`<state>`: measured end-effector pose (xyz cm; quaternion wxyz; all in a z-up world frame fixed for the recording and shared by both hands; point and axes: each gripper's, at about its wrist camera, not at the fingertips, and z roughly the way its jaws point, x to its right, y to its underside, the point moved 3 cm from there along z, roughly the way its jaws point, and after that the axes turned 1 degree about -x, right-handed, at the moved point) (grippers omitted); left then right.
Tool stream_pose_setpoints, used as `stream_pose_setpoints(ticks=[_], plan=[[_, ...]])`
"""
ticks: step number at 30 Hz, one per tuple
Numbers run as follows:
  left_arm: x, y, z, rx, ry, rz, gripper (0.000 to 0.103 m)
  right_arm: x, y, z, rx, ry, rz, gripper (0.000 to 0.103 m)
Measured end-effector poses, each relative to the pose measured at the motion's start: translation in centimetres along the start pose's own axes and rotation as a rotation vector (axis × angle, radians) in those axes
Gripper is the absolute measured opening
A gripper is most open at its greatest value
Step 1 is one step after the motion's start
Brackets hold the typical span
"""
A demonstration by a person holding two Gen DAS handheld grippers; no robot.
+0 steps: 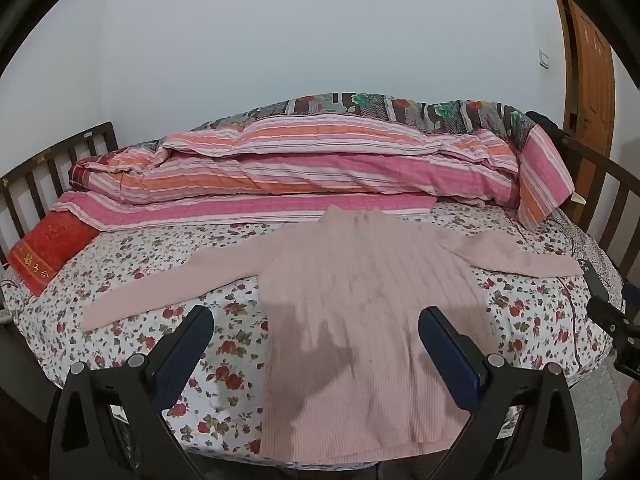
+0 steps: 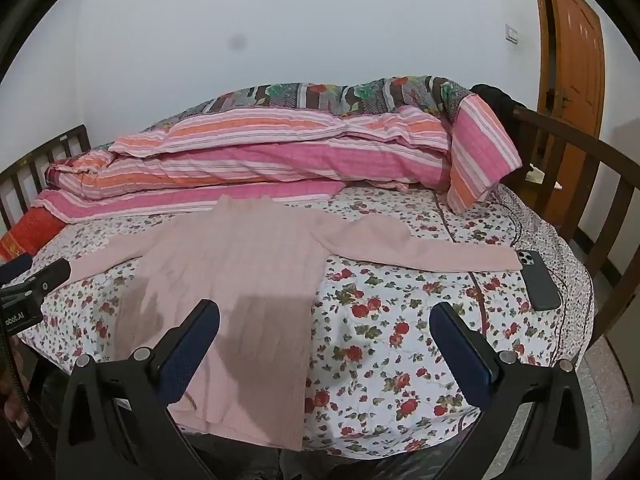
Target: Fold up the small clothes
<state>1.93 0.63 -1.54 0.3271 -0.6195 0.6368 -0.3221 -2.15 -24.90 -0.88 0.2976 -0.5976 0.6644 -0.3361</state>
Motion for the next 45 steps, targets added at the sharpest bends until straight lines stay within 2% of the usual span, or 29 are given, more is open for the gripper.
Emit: stream_pose_setpoints(ticks=[45], plan=[[0.7, 0.5, 0.4, -0.017, 0.019, -0.006, 0.103, -1.0, 0.2, -0.8, 0.022, -0.027, -0.007, 0.103]])
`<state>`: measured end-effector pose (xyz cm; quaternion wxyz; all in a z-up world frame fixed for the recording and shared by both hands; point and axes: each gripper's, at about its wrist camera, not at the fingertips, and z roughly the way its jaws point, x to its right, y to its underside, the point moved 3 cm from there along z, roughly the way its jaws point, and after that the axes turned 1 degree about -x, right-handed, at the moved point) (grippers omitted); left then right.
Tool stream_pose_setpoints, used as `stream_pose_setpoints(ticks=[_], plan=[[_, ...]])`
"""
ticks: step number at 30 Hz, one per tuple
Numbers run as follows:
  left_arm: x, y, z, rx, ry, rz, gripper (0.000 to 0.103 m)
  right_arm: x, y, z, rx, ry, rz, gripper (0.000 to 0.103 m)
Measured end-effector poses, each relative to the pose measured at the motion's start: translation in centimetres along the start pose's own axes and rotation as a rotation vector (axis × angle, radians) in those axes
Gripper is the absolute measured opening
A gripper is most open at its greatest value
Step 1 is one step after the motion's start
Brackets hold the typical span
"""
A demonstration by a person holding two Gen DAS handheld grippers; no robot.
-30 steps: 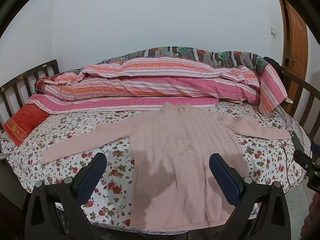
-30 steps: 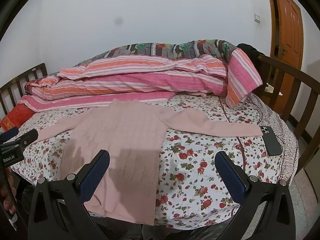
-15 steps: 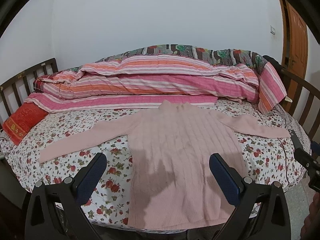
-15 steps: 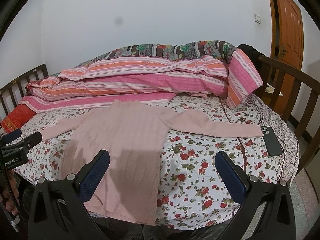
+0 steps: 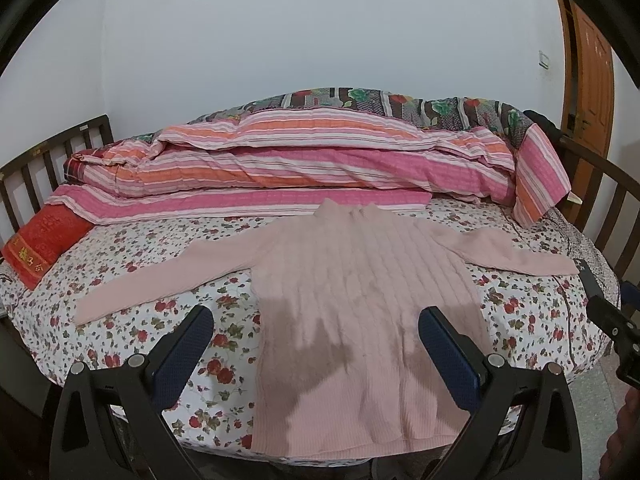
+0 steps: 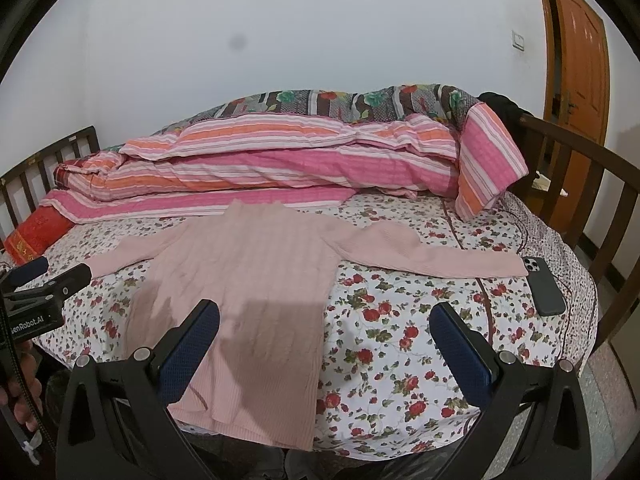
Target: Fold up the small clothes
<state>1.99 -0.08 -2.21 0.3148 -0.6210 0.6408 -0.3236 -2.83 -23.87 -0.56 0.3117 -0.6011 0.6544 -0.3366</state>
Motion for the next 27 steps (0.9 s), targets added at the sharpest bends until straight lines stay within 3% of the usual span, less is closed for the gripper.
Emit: stream_pose_setpoints(ticks=[27], plan=[[0.63, -0.19, -0.11, 0.003, 0.009, 0.000, 0.103, -0.41, 0.06, -0.25, 0.006, -0.013, -0.003, 0.103]])
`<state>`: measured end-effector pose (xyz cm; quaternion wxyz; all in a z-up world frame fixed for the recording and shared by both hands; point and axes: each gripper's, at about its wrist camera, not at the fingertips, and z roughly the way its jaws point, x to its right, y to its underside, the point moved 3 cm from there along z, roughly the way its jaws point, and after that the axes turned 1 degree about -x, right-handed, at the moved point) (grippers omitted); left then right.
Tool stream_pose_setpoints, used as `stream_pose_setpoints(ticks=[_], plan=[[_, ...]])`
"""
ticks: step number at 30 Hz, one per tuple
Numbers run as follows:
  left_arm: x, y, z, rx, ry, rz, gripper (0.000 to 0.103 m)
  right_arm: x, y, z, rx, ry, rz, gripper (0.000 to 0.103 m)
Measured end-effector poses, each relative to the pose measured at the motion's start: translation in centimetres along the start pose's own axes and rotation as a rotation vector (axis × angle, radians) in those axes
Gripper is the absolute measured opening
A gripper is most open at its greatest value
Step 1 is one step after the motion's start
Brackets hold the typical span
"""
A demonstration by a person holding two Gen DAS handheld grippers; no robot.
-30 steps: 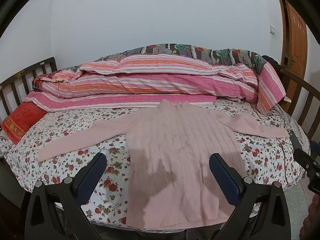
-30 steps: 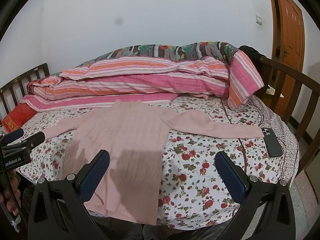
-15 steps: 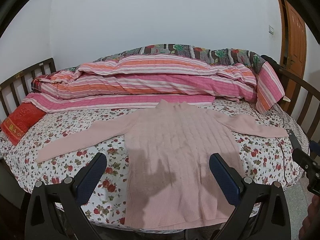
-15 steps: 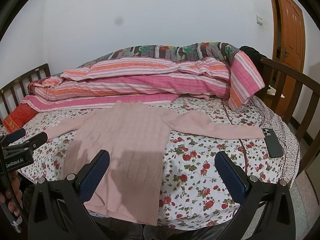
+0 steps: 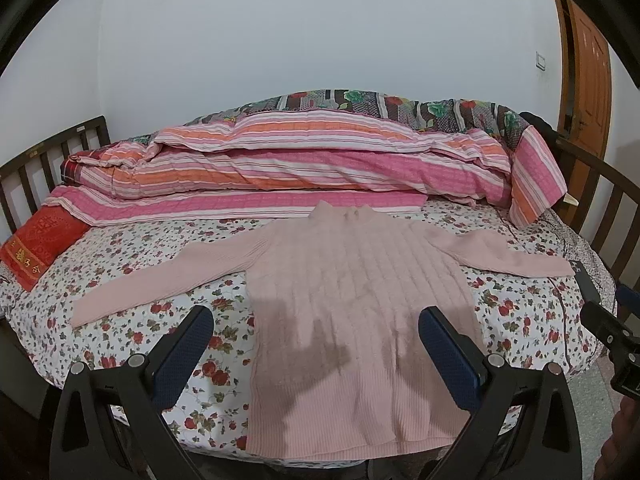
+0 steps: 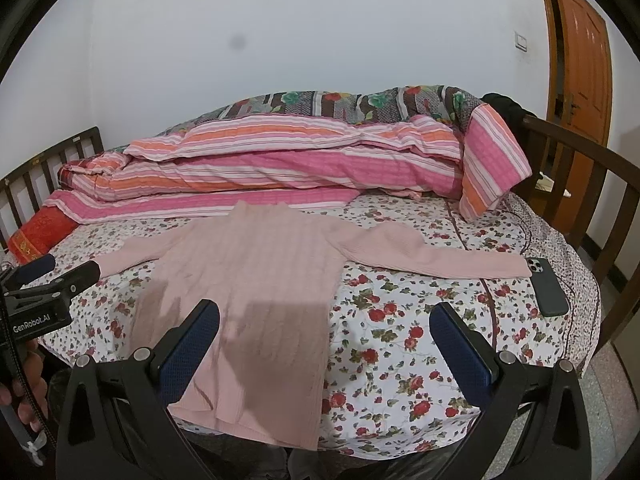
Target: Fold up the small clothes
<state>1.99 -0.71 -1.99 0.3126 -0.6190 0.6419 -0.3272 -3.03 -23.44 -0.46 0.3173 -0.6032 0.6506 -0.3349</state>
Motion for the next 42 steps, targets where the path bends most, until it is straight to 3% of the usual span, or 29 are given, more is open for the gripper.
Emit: stream_pose_setpoints(ticks=[18, 28, 36, 42], plan=[[-0.2, -0.4, 0.4, -0.016, 0.013, -0.011, 0.103, -0.8, 0.0, 0.6, -0.002, -0.029, -0.010, 0.103], [-3.2, 0.0, 3.7, -0.064, 0.030, -0.072, 0.103, -0.1, 0.1, 3.8, -0.028, -0.040, -0.007, 0.103], [-6.1, -0.4, 5.4, -0.051, 0.020, -0.168, 0.103, 1.6, 0.3, 6.0, -0.027, -0.098, 0.058, 0.103], [-7.8, -0.2, 6.1, -0.008, 0.001, -0.191, 0.101, 1.5, 0.3, 7.4, -0.020, -0.080, 0.068, 0.103]])
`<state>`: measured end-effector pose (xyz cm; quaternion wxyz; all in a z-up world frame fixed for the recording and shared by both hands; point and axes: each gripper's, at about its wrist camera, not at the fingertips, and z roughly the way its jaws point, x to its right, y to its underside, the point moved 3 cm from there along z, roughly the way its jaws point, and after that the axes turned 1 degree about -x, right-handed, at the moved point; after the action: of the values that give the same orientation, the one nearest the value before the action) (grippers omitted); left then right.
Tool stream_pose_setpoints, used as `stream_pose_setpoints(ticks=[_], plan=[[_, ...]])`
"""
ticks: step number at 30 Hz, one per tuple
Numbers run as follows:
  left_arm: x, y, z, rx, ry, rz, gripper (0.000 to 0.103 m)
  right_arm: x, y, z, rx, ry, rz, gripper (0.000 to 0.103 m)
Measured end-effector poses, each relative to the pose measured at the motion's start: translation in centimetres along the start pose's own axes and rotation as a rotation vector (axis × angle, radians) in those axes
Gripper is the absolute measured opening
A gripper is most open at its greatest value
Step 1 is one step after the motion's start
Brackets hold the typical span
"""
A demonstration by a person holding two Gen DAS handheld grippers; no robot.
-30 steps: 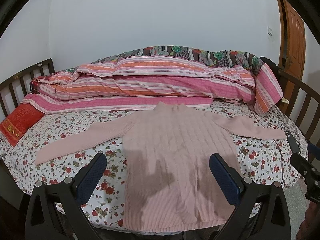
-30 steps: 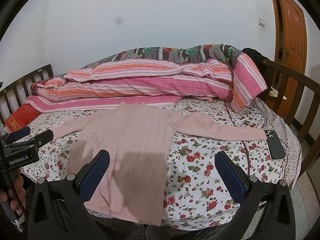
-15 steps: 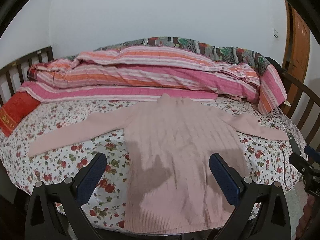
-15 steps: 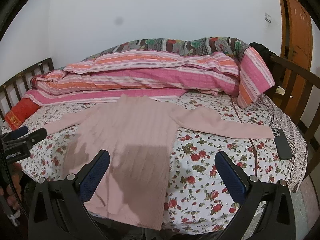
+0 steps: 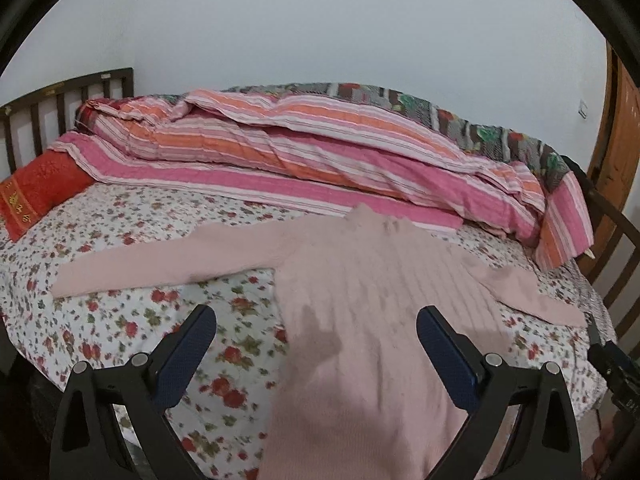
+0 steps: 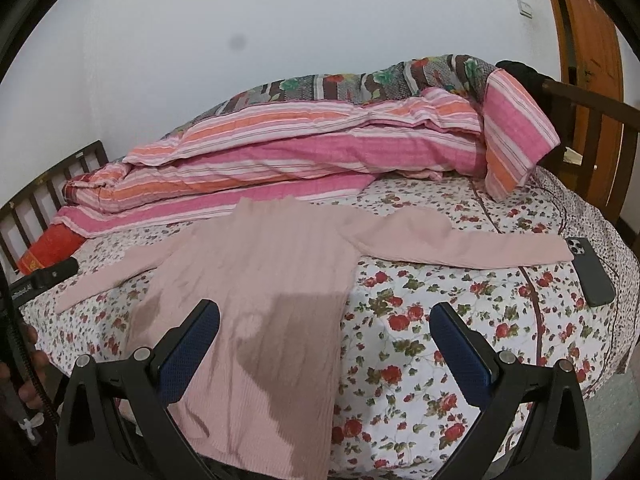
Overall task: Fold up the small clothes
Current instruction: 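Grasp a sweater sleeve with the left gripper and fold it across the body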
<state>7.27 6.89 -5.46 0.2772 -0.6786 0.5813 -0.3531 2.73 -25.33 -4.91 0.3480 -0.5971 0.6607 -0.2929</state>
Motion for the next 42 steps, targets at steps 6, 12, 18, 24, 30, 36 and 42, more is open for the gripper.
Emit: stream_pose_setpoints(ticks=[6, 12, 18, 24, 30, 36, 42], plan=[[-4.3, 0.3, 3.5, -0.055, -0.020, -0.069, 0.101, -0.9, -0.2, 1.8, -0.012, 0.021, -0.012, 0.103], [-11.5, 1.2, 7.9, -0.094, -0.043, -0.193, 0.096, -1.7, 0.1, 4.6, -0.048, 0.019, 0.038, 0.100], [-20.0, 1.3, 10.5, -0.083, -0.071, -0.400, 0.096, -3.1, 0.1, 5.8, -0.078, 0.020, 0.059, 0.100], [-26.6, 2.5, 11.6, -0.047, -0.129, -0.557, 0.090, -5.3, -0.7, 6.6, -0.094, 0.079, -0.018, 0.100], [-30.2, 3.5, 12.7, -0.011, -0.099, -0.651, 0.081, -7.6, -1.4, 7.0, -0.087, 0.062, -0.058, 0.100], [-31.3, 2.5, 14.1, -0.016, -0.209, -0.650, 0.065, -8.4, -1.7, 7.0, -0.052, 0.080, -0.137, 0.100], [-31.4, 0.9, 14.0, -0.020, -0.316, -0.579, 0.014, -6.4, -2.5, 9.4, -0.047, 0.076, -0.112, 0.100]])
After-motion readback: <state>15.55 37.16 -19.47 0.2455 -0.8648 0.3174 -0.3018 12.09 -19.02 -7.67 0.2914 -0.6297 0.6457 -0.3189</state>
